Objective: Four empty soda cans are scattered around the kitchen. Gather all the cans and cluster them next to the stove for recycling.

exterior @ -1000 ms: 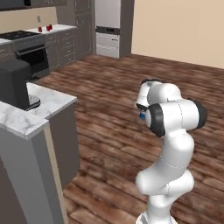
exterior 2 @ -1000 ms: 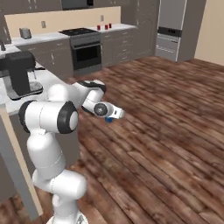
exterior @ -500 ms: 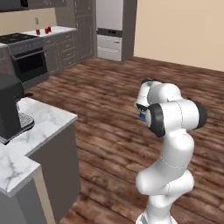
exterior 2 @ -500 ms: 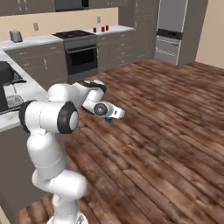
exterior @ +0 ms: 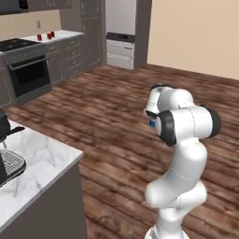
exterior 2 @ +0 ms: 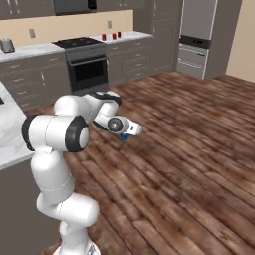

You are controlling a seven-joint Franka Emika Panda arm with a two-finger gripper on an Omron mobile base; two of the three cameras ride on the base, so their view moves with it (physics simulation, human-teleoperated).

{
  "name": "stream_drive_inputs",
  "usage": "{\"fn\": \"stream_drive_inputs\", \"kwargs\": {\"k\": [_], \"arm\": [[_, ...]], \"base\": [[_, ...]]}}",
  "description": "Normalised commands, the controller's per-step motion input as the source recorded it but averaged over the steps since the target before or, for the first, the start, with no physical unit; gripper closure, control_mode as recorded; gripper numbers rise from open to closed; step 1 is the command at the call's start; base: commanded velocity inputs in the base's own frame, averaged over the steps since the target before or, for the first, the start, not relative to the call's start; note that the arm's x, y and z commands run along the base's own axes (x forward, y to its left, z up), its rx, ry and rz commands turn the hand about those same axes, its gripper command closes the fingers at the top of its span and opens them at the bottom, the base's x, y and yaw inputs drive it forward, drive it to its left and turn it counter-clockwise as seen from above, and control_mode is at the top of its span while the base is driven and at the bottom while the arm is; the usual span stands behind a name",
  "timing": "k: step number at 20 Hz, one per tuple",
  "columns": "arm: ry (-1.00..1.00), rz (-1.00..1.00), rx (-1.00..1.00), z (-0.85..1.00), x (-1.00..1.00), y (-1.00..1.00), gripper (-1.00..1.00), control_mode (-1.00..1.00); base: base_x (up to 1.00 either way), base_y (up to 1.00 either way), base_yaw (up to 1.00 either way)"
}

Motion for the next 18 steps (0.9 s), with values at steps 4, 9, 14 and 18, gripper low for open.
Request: {"fn": "stream_drive_inputs", "kwargs": {"k": [4, 9, 14, 18], "arm": [[0.00, 0.00, 0.00, 0.00, 0.00, 0.00, 1.00, 1.00], [0.00, 0.00, 0.00, 0.00, 0.00, 0.00, 1.00, 1.00], [0.00, 0.00, 0.00, 0.00, 0.00, 0.00, 1.00, 1.00], [0.00, 0.00, 0.00, 0.00, 0.00, 0.00, 1.00, 1.00]], "base": [[1.00, -0.03, 0.08], [1.00, 0.00, 0.12], [0.97, -0.01, 0.13], [1.00, -0.05, 0.12]]}}
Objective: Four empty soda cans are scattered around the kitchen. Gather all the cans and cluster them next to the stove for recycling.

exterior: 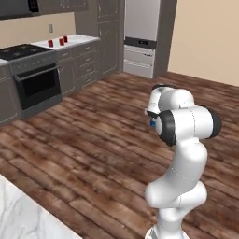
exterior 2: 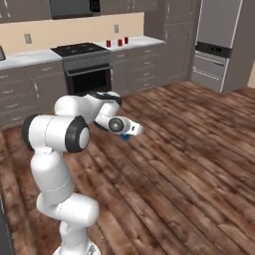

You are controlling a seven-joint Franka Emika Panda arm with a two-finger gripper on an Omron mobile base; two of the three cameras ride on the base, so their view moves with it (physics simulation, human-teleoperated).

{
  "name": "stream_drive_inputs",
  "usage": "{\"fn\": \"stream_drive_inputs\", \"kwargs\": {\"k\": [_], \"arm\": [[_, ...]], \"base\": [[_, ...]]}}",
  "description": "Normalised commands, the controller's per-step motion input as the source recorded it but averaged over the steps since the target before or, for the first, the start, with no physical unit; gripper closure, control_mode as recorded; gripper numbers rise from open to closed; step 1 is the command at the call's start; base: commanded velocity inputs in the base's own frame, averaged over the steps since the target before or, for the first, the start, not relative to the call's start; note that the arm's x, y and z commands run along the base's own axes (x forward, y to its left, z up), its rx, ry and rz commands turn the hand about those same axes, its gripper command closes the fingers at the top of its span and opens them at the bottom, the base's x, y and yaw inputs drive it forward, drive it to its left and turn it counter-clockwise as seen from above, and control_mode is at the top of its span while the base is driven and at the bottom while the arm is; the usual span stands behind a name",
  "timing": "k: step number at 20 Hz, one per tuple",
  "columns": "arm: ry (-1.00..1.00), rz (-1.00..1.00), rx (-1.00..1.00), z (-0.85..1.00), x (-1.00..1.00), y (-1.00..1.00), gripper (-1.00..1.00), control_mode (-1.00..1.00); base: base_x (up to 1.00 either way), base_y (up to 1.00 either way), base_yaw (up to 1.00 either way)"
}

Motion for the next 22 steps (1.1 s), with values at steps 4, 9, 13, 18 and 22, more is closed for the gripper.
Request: {"fn": "stream_drive_inputs", "kwargs": {"k": [4, 9, 13, 18, 22], "arm": [[0.00, 0.00, 0.00, 0.00, 0.00, 0.00, 1.00, 1.00], [0.00, 0.00, 0.00, 0.00, 0.00, 0.00, 1.00, 1.00], [0.00, 0.00, 0.00, 0.00, 0.00, 0.00, 1.00, 1.00], [0.00, 0.00, 0.00, 0.00, 0.00, 0.00, 1.00, 1.00], [0.00, 0.00, 0.00, 0.00, 0.00, 0.00, 1.00, 1.00]], "base": [[0.99, -0.10, 0.11], [1.00, -0.14, 0.11], [1.00, -0.13, 0.12], [1.00, -0.10, 0.15], [1.00, -0.07, 0.18]]}}
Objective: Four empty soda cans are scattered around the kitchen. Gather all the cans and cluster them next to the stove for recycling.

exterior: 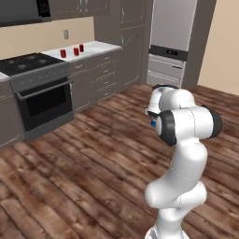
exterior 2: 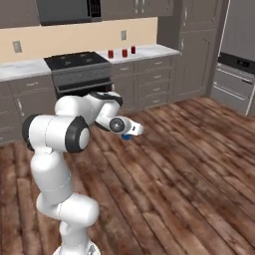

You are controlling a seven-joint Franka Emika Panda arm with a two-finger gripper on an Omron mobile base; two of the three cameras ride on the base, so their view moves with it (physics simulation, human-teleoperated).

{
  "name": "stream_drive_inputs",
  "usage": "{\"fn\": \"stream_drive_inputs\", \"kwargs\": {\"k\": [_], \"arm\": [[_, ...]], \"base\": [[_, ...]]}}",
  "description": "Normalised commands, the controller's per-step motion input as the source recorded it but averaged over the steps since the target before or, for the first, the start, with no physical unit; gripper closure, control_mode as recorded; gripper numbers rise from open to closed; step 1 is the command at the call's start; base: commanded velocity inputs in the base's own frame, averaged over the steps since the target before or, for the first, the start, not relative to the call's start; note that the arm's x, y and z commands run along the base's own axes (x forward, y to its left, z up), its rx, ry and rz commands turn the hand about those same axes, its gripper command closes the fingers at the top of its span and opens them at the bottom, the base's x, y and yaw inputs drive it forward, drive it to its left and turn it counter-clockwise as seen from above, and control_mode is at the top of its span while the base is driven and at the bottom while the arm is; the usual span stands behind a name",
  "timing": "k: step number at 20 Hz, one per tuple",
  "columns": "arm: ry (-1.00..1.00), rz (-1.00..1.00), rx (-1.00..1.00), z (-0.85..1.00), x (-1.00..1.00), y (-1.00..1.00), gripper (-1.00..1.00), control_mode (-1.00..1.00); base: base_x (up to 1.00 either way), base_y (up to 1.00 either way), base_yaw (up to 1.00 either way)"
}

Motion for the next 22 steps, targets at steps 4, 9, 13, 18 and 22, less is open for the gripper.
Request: {"fn": "stream_drive_inputs", "kwargs": {"k": [4, 9, 13, 18, 22], "arm": [[0.00, 0.00, 0.00, 0.00, 0.00, 0.00, 1.00, 1.00], [0.00, 0.00, 0.00, 0.00, 0.00, 0.00, 1.00, 1.00], [0.00, 0.00, 0.00, 0.00, 0.00, 0.00, 1.00, 1.00], [0.00, 0.00, 0.00, 0.00, 0.00, 0.00, 1.00, 1.00], [0.00, 0.00, 0.00, 0.00, 0.00, 0.00, 1.00, 1.00]], "base": [[1.00, -0.02, 0.19], [1.00, 0.00, 0.19], [0.97, 0.00, 0.19], [0.64, -0.13, 0.20], [0.61, -0.33, 0.20]]}}
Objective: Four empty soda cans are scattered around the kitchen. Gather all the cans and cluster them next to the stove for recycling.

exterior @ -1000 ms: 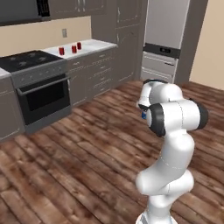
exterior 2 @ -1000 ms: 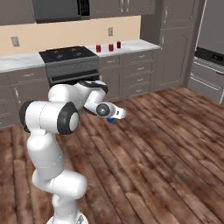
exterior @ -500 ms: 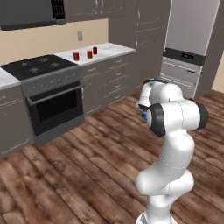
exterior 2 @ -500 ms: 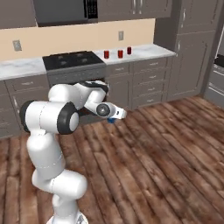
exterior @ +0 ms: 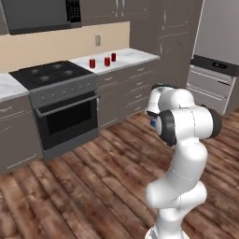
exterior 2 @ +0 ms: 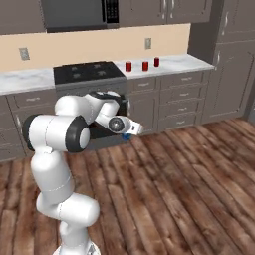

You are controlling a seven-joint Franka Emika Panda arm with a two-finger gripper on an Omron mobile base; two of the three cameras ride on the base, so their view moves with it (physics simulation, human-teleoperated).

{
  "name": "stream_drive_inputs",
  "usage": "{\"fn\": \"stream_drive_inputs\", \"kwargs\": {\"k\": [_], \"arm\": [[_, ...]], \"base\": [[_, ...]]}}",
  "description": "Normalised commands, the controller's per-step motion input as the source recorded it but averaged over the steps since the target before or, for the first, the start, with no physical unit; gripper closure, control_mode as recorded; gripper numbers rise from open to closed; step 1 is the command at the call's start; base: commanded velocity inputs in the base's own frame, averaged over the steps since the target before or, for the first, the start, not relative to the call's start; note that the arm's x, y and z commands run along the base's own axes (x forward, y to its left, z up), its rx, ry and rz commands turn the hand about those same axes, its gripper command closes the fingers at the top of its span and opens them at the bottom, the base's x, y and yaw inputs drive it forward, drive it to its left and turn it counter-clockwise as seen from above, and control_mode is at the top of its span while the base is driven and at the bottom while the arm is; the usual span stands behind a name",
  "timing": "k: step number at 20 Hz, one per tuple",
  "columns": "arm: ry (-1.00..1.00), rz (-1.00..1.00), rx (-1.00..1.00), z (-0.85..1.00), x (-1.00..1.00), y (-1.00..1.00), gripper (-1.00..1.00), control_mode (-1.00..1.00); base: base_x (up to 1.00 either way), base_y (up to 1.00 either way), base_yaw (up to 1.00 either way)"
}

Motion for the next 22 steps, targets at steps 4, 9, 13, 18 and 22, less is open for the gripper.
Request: {"fn": "stream_drive_inputs", "kwargs": {"k": [4, 9, 13, 18, 22], "arm": [[0.00, 0.00, 0.00, 0.00, 0.00, 0.00, 1.00, 1.00], [0.00, 0.00, 0.00, 0.00, 0.00, 0.00, 1.00, 1.00], [0.00, 0.00, 0.00, 0.00, 0.00, 0.00, 1.00, 1.00], [0.00, 0.00, 0.00, 0.00, 0.00, 0.00, 1.00, 1.00], [0.00, 0.00, 0.00, 0.00, 0.00, 0.00, 1.00, 1.00]], "base": [[0.82, -0.47, 0.21], [0.95, -0.43, 0.22], [0.82, -0.19, 0.24], [0.68, -0.10, 0.26], [0.50, -0.16, 0.26]]}}
